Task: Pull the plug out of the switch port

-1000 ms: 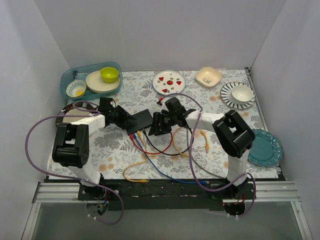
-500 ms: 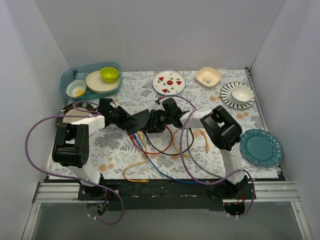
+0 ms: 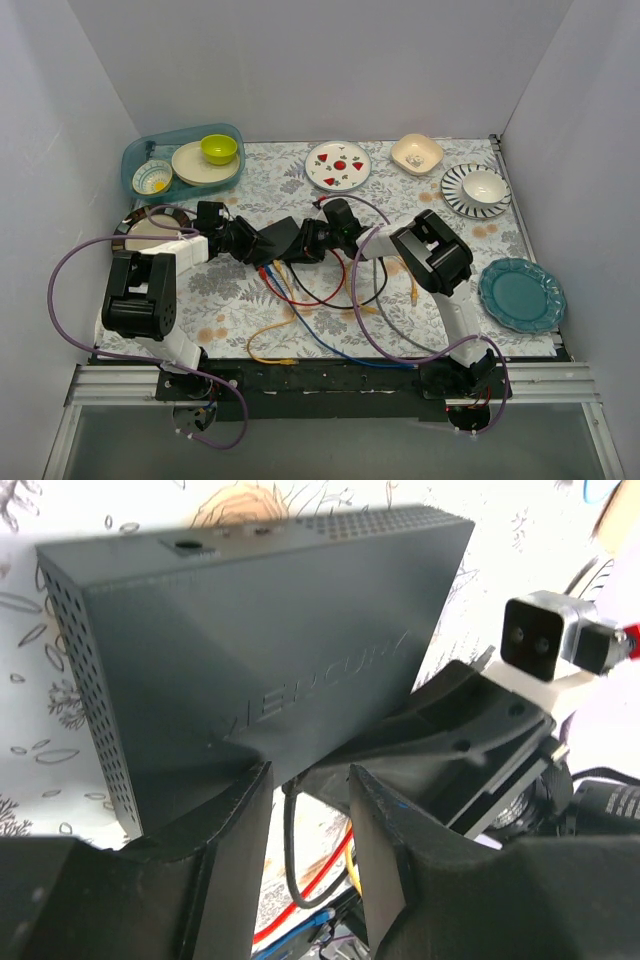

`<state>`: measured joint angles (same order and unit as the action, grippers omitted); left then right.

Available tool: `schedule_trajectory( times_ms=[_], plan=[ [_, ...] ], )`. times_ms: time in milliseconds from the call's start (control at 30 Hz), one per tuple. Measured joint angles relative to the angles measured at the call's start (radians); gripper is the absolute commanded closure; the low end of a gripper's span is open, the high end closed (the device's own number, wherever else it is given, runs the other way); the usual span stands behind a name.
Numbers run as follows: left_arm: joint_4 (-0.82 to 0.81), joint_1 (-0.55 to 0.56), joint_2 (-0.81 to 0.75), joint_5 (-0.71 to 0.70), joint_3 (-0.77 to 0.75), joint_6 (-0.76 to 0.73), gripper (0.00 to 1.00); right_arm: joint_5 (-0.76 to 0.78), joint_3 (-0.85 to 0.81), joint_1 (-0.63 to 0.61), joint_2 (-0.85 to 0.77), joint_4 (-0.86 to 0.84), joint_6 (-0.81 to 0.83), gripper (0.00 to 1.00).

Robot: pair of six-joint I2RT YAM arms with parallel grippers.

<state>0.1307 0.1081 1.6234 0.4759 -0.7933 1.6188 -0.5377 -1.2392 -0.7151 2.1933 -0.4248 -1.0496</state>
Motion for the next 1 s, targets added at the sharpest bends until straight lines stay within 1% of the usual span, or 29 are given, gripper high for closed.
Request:
schedule_trajectory(
  times_ms=[167, 233, 267, 300, 400, 533, 600, 733, 867, 1000],
  plan=[
    [0.000, 0.000, -0.007, 0.008, 0.009, -0.009, 0.63, 0.010, 0.035, 0.002, 0.007, -0.083, -0.077, 0.67],
    [0.000, 0.000, -0.010, 0.008, 0.011, -0.014, 0.63, 0.013, 0.048, 0.002, 0.010, -0.111, -0.108, 0.71],
    [0.000, 0.000, -0.010, 0.009, 0.011, -0.016, 0.63, 0.015, 0.051, 0.002, 0.013, -0.122, -0.121, 0.73],
    [0.000, 0.000, -0.010, 0.010, 0.011, -0.018, 0.63, 0.014, 0.053, 0.002, 0.018, -0.132, -0.135, 0.78],
    [0.001, -0.001, -0.011, 0.011, 0.011, -0.023, 0.63, 0.013, 0.053, 0.002, 0.028, -0.151, -0.158, 0.85],
    [0.002, -0.001, -0.012, 0.011, 0.012, -0.028, 0.63, 0.010, 0.053, 0.002, 0.035, -0.169, -0.172, 0.93],
    [0.001, -0.001, -0.012, 0.013, 0.013, -0.029, 0.64, 0.010, 0.058, 0.001, 0.036, -0.178, -0.175, 0.99],
    [0.000, -0.001, -0.012, 0.035, 0.017, -0.028, 0.64, 0.010, 0.061, 0.002, 0.037, -0.187, -0.171, 0.99],
    [-0.029, -0.001, -0.012, 0.099, 0.049, -0.011, 0.64, 0.010, 0.073, 0.001, 0.037, -0.211, -0.151, 0.99],
    [-0.026, 0.003, -0.001, 0.136, 0.084, 0.002, 0.64, 0.010, 0.087, 0.001, 0.037, -0.235, -0.140, 0.99]
  ],
)
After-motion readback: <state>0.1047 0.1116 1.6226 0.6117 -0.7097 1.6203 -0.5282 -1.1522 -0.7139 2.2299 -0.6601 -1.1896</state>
